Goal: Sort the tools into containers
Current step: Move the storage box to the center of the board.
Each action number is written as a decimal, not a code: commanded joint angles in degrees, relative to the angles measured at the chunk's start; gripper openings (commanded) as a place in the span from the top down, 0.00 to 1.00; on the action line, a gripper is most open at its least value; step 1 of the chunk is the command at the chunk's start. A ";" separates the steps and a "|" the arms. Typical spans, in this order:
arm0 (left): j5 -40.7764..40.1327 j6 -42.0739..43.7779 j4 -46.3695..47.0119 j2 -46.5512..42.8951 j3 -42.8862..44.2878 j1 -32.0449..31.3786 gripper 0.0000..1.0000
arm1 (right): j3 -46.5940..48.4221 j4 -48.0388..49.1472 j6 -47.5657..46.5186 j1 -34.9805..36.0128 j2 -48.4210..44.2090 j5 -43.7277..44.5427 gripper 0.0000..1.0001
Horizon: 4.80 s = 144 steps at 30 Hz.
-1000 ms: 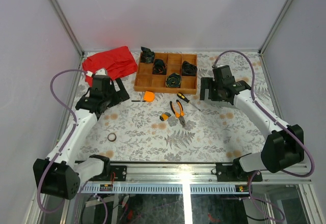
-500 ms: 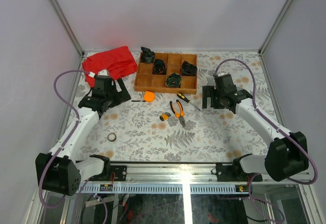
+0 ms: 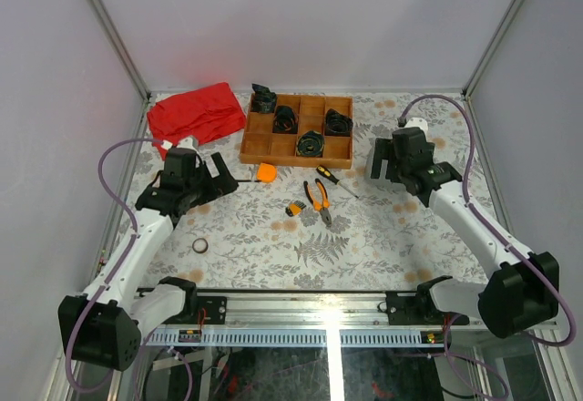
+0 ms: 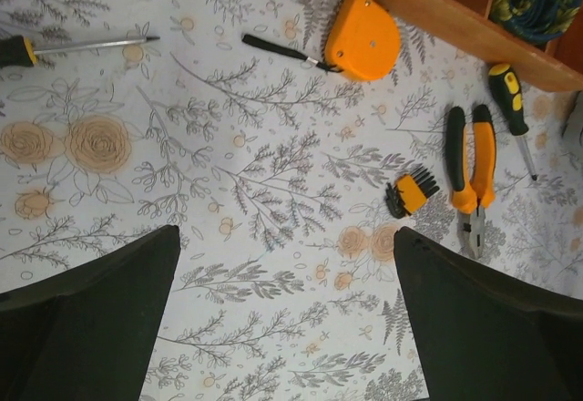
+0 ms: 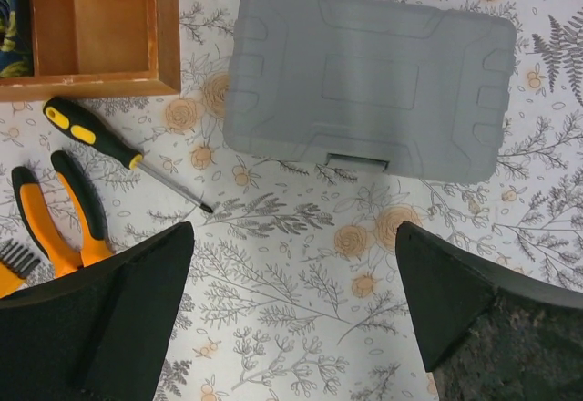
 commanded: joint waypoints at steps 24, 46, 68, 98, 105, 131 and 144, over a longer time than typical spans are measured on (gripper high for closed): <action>-5.70 1.49 0.11 -3.78 -1.61 0.35 0.00 | 7.69 15.33 5.46 -14.03 10.69 -1.19 0.01; -4.41 1.20 0.87 -2.79 -2.34 1.76 0.00 | 28.76 8.02 7.45 -21.88 31.97 -4.40 0.01; -0.16 1.85 2.55 -4.23 -3.80 1.67 0.00 | 51.76 -7.26 2.88 -27.81 54.02 -9.65 0.01; 3.00 1.95 2.88 -1.93 -3.58 1.56 0.06 | 21.53 -4.93 -0.33 -20.43 38.78 -14.36 0.03; 3.09 2.06 2.98 -2.21 -3.63 1.50 0.06 | 11.80 -2.58 1.61 -15.59 31.20 -14.53 0.03; 1.60 2.56 4.55 -9.81 -4.59 1.50 0.07 | -7.36 -0.33 8.21 -5.02 7.28 -15.87 0.05; 1.90 1.78 4.79 -10.31 -4.92 1.16 0.08 | -12.07 3.85 3.80 -5.05 3.57 -31.51 0.05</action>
